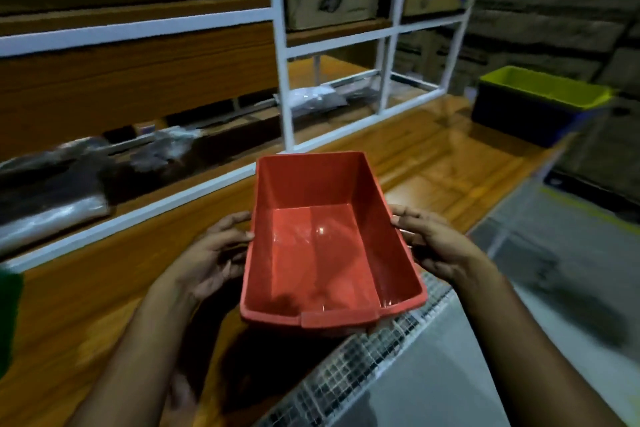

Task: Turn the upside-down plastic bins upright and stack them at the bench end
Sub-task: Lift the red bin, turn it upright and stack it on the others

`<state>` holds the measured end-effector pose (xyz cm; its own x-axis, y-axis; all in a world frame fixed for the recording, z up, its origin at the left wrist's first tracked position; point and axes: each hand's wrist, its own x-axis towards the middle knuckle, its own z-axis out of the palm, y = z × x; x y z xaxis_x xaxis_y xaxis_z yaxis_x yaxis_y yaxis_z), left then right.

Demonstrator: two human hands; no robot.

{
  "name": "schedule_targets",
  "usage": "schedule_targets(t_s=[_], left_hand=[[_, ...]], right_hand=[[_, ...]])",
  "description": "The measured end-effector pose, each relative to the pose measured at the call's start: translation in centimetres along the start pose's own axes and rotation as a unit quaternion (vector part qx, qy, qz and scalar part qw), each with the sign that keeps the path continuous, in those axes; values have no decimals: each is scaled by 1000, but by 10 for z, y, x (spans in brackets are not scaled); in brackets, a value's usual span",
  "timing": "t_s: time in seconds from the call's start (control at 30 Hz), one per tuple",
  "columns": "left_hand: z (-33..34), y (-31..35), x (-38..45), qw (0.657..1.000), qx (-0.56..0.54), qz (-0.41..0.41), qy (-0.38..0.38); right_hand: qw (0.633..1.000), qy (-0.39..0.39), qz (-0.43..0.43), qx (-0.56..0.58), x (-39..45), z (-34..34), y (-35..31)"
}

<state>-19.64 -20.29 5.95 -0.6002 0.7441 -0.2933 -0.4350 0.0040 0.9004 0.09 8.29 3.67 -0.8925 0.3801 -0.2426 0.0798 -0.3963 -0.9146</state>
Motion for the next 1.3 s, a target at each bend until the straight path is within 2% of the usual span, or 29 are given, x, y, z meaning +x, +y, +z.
schedule_targets(t_s=[0.33,0.5,0.63,0.73,0.87,1.13,1.3], left_hand=[[203,-21,143,988,31,-17,-153],[290,-15,194,980,61,-12,-188],[357,-6,231,975,64,-9,-214],[408,0,262,971,41,-3,-234],[467,5,323,967,66,27,-244],[570,30,440,960,61,76,-262],[621,44,488,968,56,86,-230]], right_hand=[[984,157,-84,22,-65,-183,-78],[968,219,-119,13,-77,-261,-119],[963,227,-144,34,-81,-312,-156],[958,236,-162,22,-74,-357,-186],[954,244,-176,3,-55,-423,-232],[959,206,-192,-18,-2,-540,-333],[961,188,-202,-34,45,-612,-383]])
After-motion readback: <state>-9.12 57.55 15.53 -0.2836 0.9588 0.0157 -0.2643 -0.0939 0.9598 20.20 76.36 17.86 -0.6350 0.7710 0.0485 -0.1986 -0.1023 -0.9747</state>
